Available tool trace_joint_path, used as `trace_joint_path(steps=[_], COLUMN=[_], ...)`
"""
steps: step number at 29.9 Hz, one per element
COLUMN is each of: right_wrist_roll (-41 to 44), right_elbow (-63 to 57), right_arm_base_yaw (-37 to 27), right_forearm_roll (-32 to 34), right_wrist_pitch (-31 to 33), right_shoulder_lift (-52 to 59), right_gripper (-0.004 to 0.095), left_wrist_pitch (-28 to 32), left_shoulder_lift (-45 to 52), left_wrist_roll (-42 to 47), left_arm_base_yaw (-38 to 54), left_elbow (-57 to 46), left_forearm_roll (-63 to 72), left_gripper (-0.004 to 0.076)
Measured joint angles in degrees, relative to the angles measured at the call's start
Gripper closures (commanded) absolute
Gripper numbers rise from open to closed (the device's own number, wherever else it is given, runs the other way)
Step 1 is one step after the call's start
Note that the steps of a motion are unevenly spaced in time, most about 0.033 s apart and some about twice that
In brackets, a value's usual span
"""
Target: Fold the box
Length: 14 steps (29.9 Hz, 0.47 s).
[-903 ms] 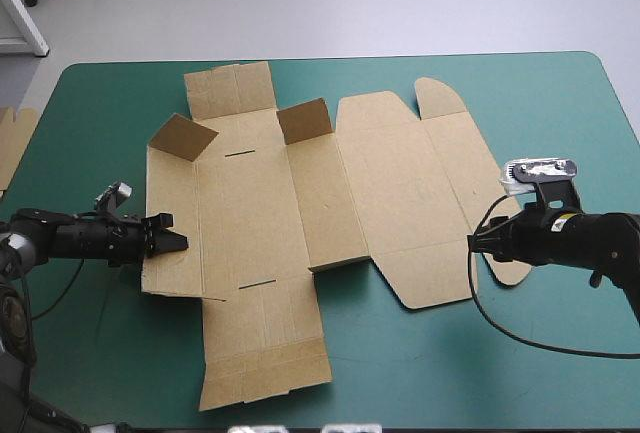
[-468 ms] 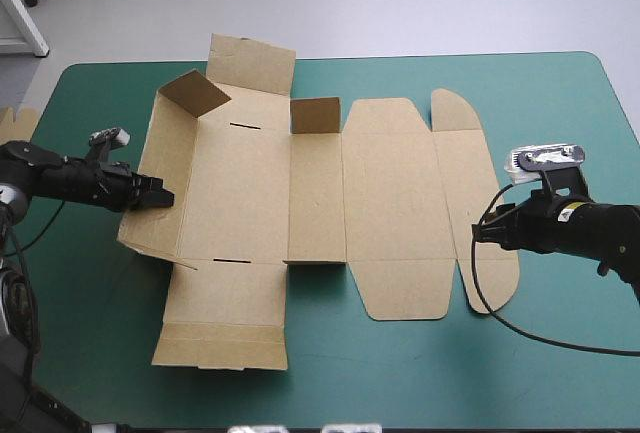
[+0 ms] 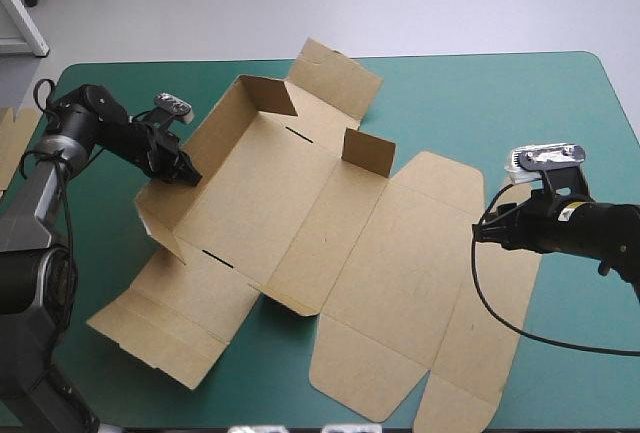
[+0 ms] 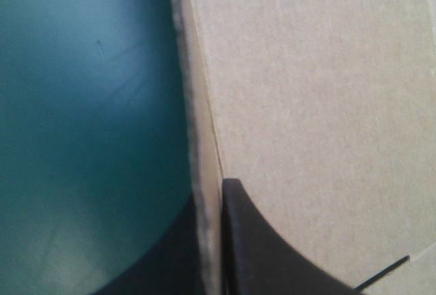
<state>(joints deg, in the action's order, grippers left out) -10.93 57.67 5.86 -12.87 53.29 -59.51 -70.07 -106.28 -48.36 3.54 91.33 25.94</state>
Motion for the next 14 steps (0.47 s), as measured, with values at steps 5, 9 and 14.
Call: trace_joint_path(steps=[5,9,14], right_wrist_roll=[0.00,0.00,0.00], right_elbow=[0.00,0.00,0.00], right_arm_base_yaw=[0.00,0.00,0.00], right_forearm_roll=[0.00,0.00,0.00], right_wrist_pitch=[0.74,0.92,1.10], right_shoulder_lift=[0.00,0.00,0.00], right_gripper=[0.0486,0.0486,0.0486], left_wrist_pitch=[-1.04,-1.04,-1.39], left_shoulder_lift=[-3.56,-6.45,-10.08], left_wrist_roll=[-7.22,-9.11,-12.45], left_arm_base_yaw=[-2.37,-4.10,-6.48], left_elbow=[8.80,16.70,25.01], left_forearm_roll=[-1.23,-4.16,-7.78], left_gripper=[0.0712,0.0712,0.0712])
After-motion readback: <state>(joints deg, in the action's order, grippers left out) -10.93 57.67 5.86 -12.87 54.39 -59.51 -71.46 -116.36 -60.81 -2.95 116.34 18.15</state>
